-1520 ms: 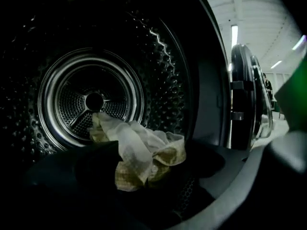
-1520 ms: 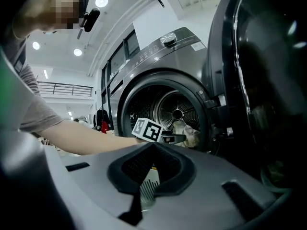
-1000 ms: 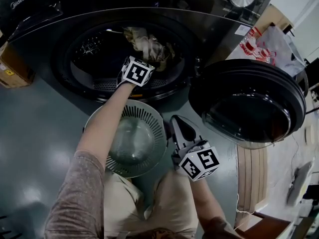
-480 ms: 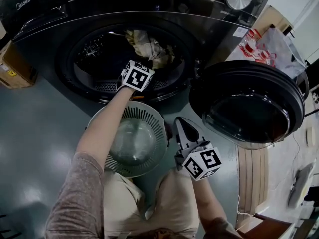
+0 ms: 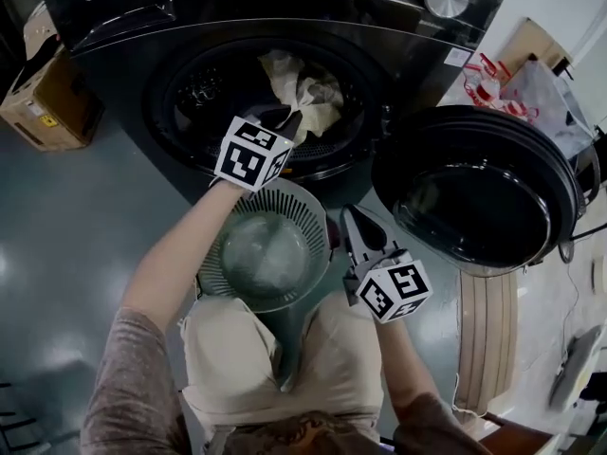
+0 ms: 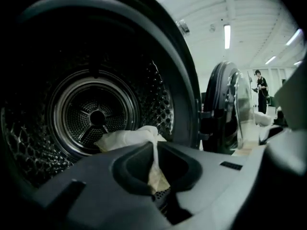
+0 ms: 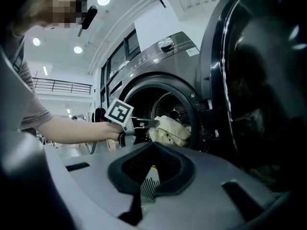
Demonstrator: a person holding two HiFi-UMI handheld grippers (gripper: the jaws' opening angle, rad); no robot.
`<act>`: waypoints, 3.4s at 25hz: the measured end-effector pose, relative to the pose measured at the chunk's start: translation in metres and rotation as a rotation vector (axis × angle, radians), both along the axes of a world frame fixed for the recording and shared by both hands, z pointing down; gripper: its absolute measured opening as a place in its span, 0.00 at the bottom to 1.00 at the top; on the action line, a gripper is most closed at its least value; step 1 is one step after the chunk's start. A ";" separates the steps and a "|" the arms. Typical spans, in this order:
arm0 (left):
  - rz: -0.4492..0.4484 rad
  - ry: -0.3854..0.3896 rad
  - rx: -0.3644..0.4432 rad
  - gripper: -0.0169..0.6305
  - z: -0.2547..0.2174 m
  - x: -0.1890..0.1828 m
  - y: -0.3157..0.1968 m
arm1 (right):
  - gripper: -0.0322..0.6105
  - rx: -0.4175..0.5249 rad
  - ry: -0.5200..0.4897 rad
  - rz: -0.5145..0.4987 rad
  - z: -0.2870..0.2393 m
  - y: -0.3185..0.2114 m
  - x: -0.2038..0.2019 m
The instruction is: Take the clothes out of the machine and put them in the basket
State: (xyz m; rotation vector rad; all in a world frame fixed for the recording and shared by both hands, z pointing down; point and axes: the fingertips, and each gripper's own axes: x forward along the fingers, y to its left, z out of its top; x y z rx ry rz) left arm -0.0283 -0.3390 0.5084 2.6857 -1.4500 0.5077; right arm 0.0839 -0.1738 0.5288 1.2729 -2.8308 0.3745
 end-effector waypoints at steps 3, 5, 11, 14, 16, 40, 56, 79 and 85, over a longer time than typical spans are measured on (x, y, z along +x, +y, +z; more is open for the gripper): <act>0.002 0.036 -0.009 0.07 -0.012 -0.006 0.037 | 0.05 0.013 -0.005 -0.016 -0.005 0.001 -0.001; 0.000 0.054 -0.015 0.07 -0.018 -0.010 0.060 | 0.05 0.025 -0.007 -0.030 -0.010 0.002 -0.002; -0.039 0.089 -0.034 0.07 -0.025 -0.027 0.123 | 0.05 0.035 -0.004 -0.066 -0.011 0.002 -0.006; -0.065 0.071 -0.042 0.07 -0.022 -0.037 0.149 | 0.05 0.032 -0.006 -0.088 -0.010 0.001 -0.014; -0.079 0.073 -0.053 0.07 -0.018 -0.042 0.164 | 0.05 0.037 -0.008 -0.099 -0.011 0.001 -0.019; -0.063 0.068 -0.166 0.57 0.033 -0.052 0.147 | 0.05 0.038 -0.008 -0.104 -0.010 0.002 -0.033; -0.088 -0.052 -0.216 0.69 0.090 -0.041 -0.007 | 0.05 0.023 0.043 -0.066 -0.005 0.001 -0.030; -0.124 -0.106 -0.344 0.17 0.125 -0.041 -0.030 | 0.05 0.018 0.059 -0.018 -0.004 0.006 -0.014; -0.085 -0.053 -0.275 0.15 0.087 -0.039 0.002 | 0.05 0.039 0.052 -0.023 -0.011 0.005 -0.008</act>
